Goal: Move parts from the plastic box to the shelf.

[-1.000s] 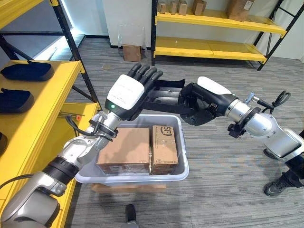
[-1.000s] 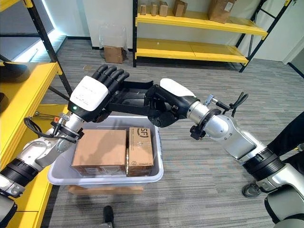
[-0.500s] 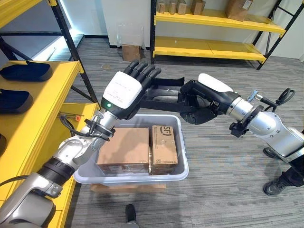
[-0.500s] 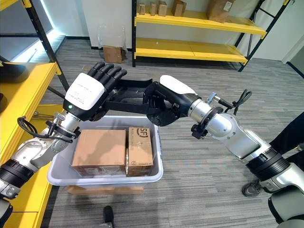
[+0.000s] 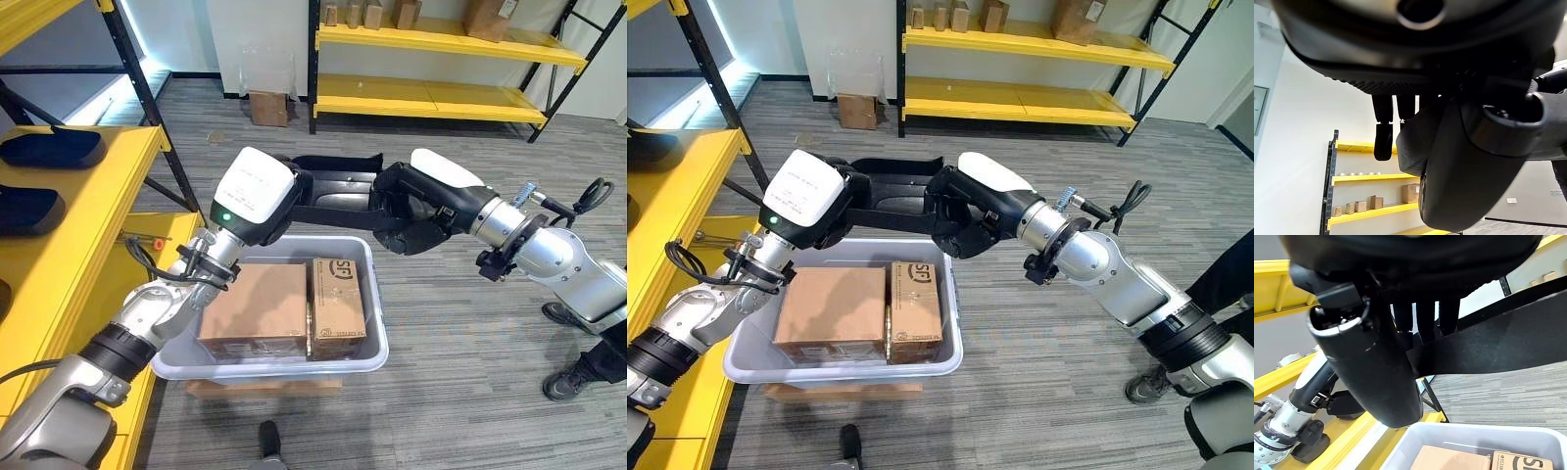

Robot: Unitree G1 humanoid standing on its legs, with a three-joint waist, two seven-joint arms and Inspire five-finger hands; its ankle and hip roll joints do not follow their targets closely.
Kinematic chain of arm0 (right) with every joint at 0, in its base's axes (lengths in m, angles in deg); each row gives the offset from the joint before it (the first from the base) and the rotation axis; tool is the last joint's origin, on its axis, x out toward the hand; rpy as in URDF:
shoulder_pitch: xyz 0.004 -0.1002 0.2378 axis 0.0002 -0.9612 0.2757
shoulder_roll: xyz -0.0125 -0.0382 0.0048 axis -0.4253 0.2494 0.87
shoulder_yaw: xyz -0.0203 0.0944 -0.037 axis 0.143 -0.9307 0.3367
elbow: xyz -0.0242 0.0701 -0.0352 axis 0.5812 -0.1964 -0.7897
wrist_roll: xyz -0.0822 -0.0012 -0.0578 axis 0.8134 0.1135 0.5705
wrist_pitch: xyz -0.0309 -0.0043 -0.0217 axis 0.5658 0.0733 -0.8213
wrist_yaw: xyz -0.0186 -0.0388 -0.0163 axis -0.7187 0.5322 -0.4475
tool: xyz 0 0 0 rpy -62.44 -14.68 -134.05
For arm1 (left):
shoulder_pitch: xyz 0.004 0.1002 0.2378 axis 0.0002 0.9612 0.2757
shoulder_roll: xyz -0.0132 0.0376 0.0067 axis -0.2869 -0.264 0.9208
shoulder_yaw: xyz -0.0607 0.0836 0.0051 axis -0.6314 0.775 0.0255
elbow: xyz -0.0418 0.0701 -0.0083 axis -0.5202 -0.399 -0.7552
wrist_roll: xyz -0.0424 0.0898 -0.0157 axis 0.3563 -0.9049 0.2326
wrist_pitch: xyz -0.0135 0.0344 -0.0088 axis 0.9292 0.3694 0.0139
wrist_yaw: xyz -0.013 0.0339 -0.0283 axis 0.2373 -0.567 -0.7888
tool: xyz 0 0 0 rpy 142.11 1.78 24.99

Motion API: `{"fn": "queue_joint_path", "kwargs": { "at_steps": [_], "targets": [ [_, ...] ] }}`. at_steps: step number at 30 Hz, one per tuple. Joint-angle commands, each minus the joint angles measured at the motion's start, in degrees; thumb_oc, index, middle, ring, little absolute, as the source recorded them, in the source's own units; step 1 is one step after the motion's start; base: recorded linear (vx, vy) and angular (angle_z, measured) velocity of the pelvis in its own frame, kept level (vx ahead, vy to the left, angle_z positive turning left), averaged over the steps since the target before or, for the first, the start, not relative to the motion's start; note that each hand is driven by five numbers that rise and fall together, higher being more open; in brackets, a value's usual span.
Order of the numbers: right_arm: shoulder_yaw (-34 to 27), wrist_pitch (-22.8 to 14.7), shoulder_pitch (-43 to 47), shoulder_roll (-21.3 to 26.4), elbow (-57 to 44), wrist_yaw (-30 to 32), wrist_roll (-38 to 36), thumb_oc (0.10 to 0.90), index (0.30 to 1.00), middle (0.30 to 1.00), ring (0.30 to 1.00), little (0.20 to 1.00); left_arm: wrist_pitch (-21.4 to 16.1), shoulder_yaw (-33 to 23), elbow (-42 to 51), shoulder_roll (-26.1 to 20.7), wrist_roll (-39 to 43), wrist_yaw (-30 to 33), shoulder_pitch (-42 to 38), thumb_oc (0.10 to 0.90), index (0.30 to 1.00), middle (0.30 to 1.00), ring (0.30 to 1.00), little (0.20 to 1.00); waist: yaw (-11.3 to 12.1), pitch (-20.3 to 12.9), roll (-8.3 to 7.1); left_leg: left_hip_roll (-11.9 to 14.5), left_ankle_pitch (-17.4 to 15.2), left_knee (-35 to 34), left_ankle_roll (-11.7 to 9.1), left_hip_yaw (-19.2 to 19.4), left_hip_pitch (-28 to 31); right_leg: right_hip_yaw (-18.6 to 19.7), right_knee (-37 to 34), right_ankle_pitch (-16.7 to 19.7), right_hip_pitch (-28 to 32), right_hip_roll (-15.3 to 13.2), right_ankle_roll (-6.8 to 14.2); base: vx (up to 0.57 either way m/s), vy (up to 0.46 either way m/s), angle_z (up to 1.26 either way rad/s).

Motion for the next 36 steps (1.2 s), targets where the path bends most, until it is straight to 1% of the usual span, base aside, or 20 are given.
{"fn": "queue_joint_path", "kwargs": {
  "at_steps": [1,6,9,10,11,12,18,20,23,24,26,27,28,29,30,32,33,34,35,36],
  "targets": [
    [-3.6,-9.2,10.7,-3.6,-6.9,5.7,-5.9,0.400,0.300,0.300,0.300,0.300,1.4,0.6,-4.4,2.3,-0.3,1.9,-4.1,0.400,0.300,0.300,0.300,0.300,-0.4,-9.9,0.32,8.2,-2.1,2.9,-5.5,1.3,-0.2,-1.7,-0.1,1.1,1.4,0.4,0.5,0.00,0.000,0.00],
    [-3.9,-9.3,10.6,-4.2,-6.9,5.9,-6.3,0.400,0.300,0.300,0.300,0.300,1.2,0.5,-4.3,3.2,0.1,2.0,-3.9,0.400,0.300,0.300,0.300,0.300,-0.6,-9.9,0.39,8.1,-2.1,2.6,-5.4,1.5,0.2,-1.4,-0.1,1.2,1.4,0.3,0.5,0.00,0.000,0.00],
    [-5.1,-9.1,9.4,-4.9,-6.7,6.5,-6.5,0.400,0.300,0.300,0.300,0.300,1.3,0.0,-4.6,3.6,0.6,1.9,-3.4,0.400,0.300,0.300,0.300,0.300,-0.7,-9.9,0.59,8.1,-2.2,2.6,-5.3,1.7,0.3,-1.3,-0.1,1.2,1.4,0.3,0.6,0.00,0.000,0.00],
    [-5.6,-9.0,8.7,-5.3,-6.5,6.7,-6.6,0.471,0.399,0.399,0.399,0.399,1.2,-0.1,-4.7,3.6,0.7,1.9,-3.3,0.400,0.300,0.300,0.300,0.300,-0.7,-9.8,0.63,8.1,-2.2,2.6,-5.3,1.7,0.3,-1.2,-0.1,1.3,1.4,0.2,0.6,0.00,0.000,0.00],
    [-6.1,-8.8,8.0,-5.6,-6.5,6.6,-6.9,0.676,0.687,0.687,0.687,0.687,1.2,-0.2,-4.8,3.8,1.0,1.8,-3.0,0.400,0.300,0.300,0.300,0.300,-0.8,-9.8,0.67,8.0,-2.2,2.6,-5.3,1.7,0.3,-1.2,-0.1,1.3,1.3,0.2,0.6,0.00,0.000,0.00],
    [-6.9,-8.6,6.9,-6.3,-6.4,6.2,-7.6,0.900,1.000,1.000,1.000,1.000,1.0,-0.4,-4.7,3.8,1.1,1.6,-2.6,0.400,0.300,0.300,0.300,0.300,-0.8,-9.8,0.74,8.0,-2.2,2.6,-5.3,1.8,0.3,-1.2,-0.1,1.2,1.4,0.2,0.6,0.00,0.000,0.00],
    [-12.1,-7.6,0.0,-9.2,-5.6,6.5,-9.9,0.900,1.000,1.000,1.000,1.000,0.9,-2.9,-5.7,4.4,3.3,0.6,0.9,0.400,0.300,0.300,0.300,0.300,-0.9,-9.5,1.24,7.9,-2.2,2.6,-5.1,1.9,0.3,-1.0,-0.1,1.3,1.2,0.0,0.6,0.00,-0.001,-0.03],
    [-16.2,-7.2,-5.3,-11.0,-6.5,6.1,-11.4,0.900,1.000,1.000,1.000,1.000,0.8,-5.5,-5.5,4.2,4.2,0.3,3.7,0.400,0.300,0.300,0.300,0.300,-1.0,-9.2,1.57,7.8,-2.3,2.6,-5.0,2.1,0.3,-1.0,-0.1,1.3,1.2,-0.1,0.5,0.01,-0.007,-0.15],
    [-20.5,-6.8,-11.9,-13.9,-7.4,5.4,-14.1,0.900,1.000,1.000,1.000,1.000,0.5,-9.1,-5.5,4.4,6.1,-0.3,7.4,0.400,0.300,0.300,0.300,0.300,-1.0,-8.8,2.07,7.7,-2.2,2.6,-5.0,2.1,0.3,-1.1,-0.1,1.3,1.2,-0.1,0.5,0.00,-0.005,-0.03],
    [-20.8,-6.7,-12.3,-13.9,-7.6,5.3,-14.1,0.900,1.000,1.000,1.000,1.000,0.5,-9.1,-5.4,4.3,6.1,-0.3,7.6,0.400,0.300,0.300,0.300,0.300,-1.0,-9.0,1.98,7.7,-2.2,2.6,-5.0,2.1,0.3,-1.1,-0.1,1.2,1.2,-0.1,0.5,0.00,0.000,0.00],
    [-22.8,-6.2,-15.7,-15.5,-8.9,4.0,-15.6,0.900,1.000,1.000,1.000,1.000,0.2,-11.2,-5.3,4.3,6.9,-0.9,10.0,0.400,0.300,0.300,0.300,0.300,-1.0,-8.8,2.26,7.7,-2.2,2.5,-5.0,2.1,0.3,-1.1,-0.1,1.2,1.1,-0.2,0.5,0.00,0.000,0.00],
    [-26.8,-5.9,-21.8,-17.5,-11.2,2.7,-16.6,0.900,1.000,1.000,1.000,1.000,0.0,-14.9,-5.2,4.4,8.0,-1.3,13.8,0.400,0.300,0.300,0.300,0.300,-1.2,-8.6,2.66,7.6,-2.2,2.5,-5.0,2.1,0.2,-1.1,-0.1,1.1,1.2,-0.2,0.4,0.00,0.000,0.00],
    [-27.8,-6.1,-23.6,-18.0,-11.2,3.1,-15.9,0.900,1.000,1.000,1.000,1.000,0.0,-16.4,-5.4,4.6,8.7,-1.4,14.9,0.400,0.300,0.300,0.300,0.300,-1.2,-8.5,2.81,7.6,-2.1,2.6,-5.0,2.1,0.2,-1.1,-0.1,1.0,1.2,-0.2,0.3,0.00,0.000,0.00],
    [-27.9,-6.0,-23.8,-18.0,-11.4,3.2,-15.9,0.900,1.000,1.000,1.000,1.000,0.0,-16.5,-5.2,4.6,8.7,-1.4,15.1,0.400,0.300,0.300,0.300,0.300,-1.2,-8.6,2.80,7.6,-2.1,2.6,-5.0,2.0,0.2,-1.2,-0.1,1.0,1.2,-0.2,0.3,0.00,0.000,0.00],
    [-30.1,-5.8,-27.0,-19.2,-12.3,2.5,-16.0,0.900,1.000,1.000,1.000,1.000,-0.3,-18.7,-5.0,5.0,9.4,-1.6,17.1,0.400,0.300,0.300,0.300,0.300,-1.4,-8.4,3.05,7.6,-2.1,2.6,-5.0,2.0,0.2,-1.2,-0.1,1.0,1.3,-0.2,0.3,0.00,0.000,0.00],
    [-32.2,-5.6,-30.4,-20.5,-12.8,2.2,-15.3,0.900,1.000,1.000,1.000,1.000,-0.6,-20.8,-4.3,5.2,9.8,-2.1,19.2,0.400,0.300,0.300,0.300,0.300,-1.6,-8.4,3.30,7.6,-2.1,2.6,-5.0,2.1,0.2,-1.1,-0.1,1.0,1.2,-0.2,0.2,0.00,0.000,0.00],
    [-32.2,-5.6,-30.7,-20.5,-12.9,2.2,-15.3,0.900,1.000,1.000,1.000,1.000,-0.5,-20.9,-4.2,5.1,9.8,-2.1,19.4,0.400,0.300,0.300,0.300,0.300,-1.5,-8.5,3.28,7.6,-2.1,2.6,-5.1,2.1,0.2,-1.2,-0.1,1.0,1.2,-0.2,0.2,0.00,0.000,0.00],
    [-34.1,-5.6,-33.2,-21.7,-12.8,2.3,-14.8,0.900,1.000,1.000,1.000,1.000,-0.8,-22.7,-3.6,5.5,10.4,-2.4,21.2,0.400,0.300,0.300,0.300,0.300,-1.7,-8.3,3.45,7.6,-2.0,2.6,-5.1,2.0,0.2,-1.2,-0.1,0.9,1.3,-0.2,0.1,0.00,0.000,0.00],
    [-34.1,-5.5,-33.4,-21.7,-12.9,2.4,-14.8,0.900,1.000,1.000,1.000,1.000,-0.8,-22.8,-3.5,5.4,10.4,-2.4,21.4,0.400,0.300,0.300,0.300,0.300,-1.7,-8.4,3.44,7.6,-2.1,2.6,-5.1,2.0,0.2,-1.2,-0.1,0.9,1.3,-0.2,0.1,0.02,-0.030,0.00],
    [-36.1,-5.3,-36.3,-23.5,-13.0,2.1,-14.7,0.900,1.000,1.000,1.000,1.000,-1.1,-24.8,-2.6,6.1,11.1,-2.6,23.2,0.400,0.300,0.300,0.300,0.300,-1.8,-8.2,3.66,7.6,-2.0,2.6,-5.1,2.0,0.2,-1.3,-0.1,0.8,1.4,-0.2,0.1,0.00,0.000,0.00]
  ]
}}
